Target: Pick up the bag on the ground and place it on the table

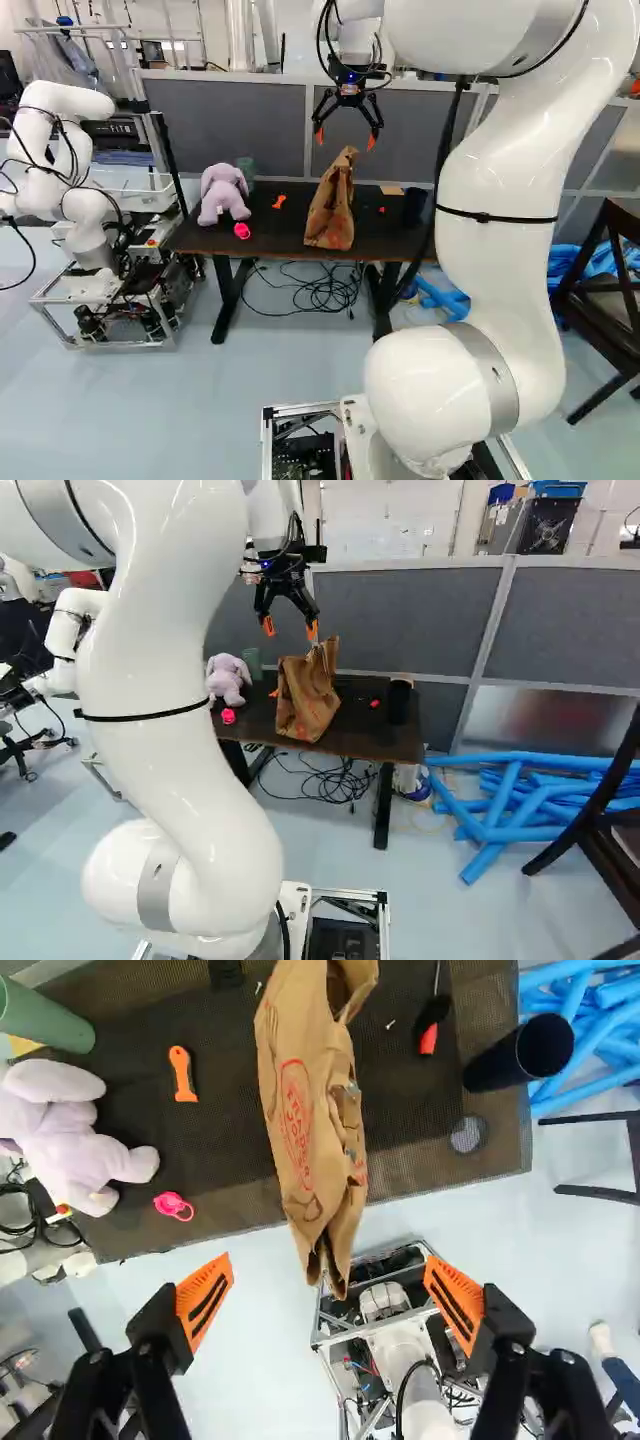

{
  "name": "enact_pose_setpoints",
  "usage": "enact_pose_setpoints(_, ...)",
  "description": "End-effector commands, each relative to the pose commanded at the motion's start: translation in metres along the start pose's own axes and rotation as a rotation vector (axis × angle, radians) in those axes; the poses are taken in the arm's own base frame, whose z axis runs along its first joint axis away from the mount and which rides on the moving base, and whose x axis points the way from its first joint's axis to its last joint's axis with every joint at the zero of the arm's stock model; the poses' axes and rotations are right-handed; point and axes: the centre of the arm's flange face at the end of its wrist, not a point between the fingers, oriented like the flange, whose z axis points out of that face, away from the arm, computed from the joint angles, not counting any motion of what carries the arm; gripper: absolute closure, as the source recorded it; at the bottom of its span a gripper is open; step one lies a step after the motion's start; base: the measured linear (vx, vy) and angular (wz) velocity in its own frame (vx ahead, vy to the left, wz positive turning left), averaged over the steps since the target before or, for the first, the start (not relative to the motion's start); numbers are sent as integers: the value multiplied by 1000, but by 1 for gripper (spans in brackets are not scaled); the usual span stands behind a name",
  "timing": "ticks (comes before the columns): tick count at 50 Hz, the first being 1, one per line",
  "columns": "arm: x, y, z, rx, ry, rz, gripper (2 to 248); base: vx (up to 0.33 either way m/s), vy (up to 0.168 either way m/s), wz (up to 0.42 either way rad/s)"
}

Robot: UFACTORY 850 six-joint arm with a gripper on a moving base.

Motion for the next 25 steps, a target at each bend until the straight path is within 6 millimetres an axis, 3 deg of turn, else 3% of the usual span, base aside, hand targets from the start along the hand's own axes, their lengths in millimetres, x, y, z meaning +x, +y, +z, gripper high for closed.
enact_pose_setpoints(25, 0, 0, 0, 0, 0, 0, 3, -199, -6, -3)
